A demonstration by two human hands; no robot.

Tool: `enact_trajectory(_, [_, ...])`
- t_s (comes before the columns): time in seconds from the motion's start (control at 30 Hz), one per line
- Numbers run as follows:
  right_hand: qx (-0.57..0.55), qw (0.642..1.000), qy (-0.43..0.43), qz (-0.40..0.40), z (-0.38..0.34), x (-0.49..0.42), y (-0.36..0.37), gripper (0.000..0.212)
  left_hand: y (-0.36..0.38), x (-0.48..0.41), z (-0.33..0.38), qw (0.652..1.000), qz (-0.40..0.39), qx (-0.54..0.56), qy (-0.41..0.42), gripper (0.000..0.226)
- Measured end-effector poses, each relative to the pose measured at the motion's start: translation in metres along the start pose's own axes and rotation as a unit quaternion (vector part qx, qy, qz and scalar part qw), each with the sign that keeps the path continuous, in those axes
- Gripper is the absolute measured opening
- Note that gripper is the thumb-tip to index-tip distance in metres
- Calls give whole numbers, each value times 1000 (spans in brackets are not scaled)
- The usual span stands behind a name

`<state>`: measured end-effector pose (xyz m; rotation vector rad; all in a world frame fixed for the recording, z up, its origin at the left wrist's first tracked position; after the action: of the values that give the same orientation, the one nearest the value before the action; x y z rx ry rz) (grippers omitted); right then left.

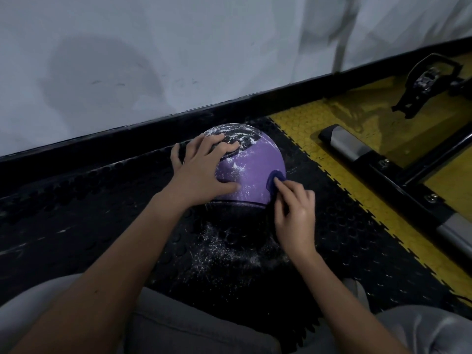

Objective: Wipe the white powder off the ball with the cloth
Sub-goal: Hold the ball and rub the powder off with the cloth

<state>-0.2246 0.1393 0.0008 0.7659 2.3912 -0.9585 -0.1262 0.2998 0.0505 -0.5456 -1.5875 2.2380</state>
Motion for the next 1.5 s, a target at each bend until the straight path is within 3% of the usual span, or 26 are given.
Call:
enact_trajectory(0.17, [-9,995,-76,-62,-26,14,15,34,-1,0,-5,1000,2,4,-15,72])
enact_trajectory(0.33, [-14,999,23,23,1,6,2,30,0,0,-1,1000,-2,8,-13,72])
enact_trajectory(0.53, [-10,998,-50,-27,-18,17,12,30,-1,0,-3,1000,3,-3,-21,72])
enact_trajectory(0.67, [6,1000,16,20,6,9,1,28,-1,-1,-3,1000,-5,11,-22,72])
enact_trajectory(0.83, [-5,995,-88,-48,-23,24,17,31,-1,-1,-3,1000,-4,5,-30,73])
enact_trajectory(1.0, [-4,999,32,35,14,8,0,27,0,-3,-1,999,-10,21,-28,71])
enact_trajectory(1.07, [-3,999,27,37,6,12,3,27,0,-3,-1,999,-8,18,-29,71])
enact_trajectory(1.2, [-34,997,-58,-31,-22,20,15,30,0,-1,-5,999,-4,11,-33,73])
enact_trajectory(1.37, [-28,999,28,37,2,3,-2,26,2,-2,0,1000,1,21,-23,72])
enact_trajectory(1.5, [-51,997,-56,-26,-29,12,13,28,6,2,2,1000,6,0,-16,75])
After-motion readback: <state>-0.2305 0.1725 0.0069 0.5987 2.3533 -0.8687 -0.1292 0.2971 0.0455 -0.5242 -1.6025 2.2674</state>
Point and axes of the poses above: each hand's wrist, its own x-axis away from the middle knuckle, its own y-axis out of the palm, z = x × y, the point moved 6 cm from there along -x, towards the middle knuckle, and after that the axes turned 10 degrees about -x, right-handed, at the moved point
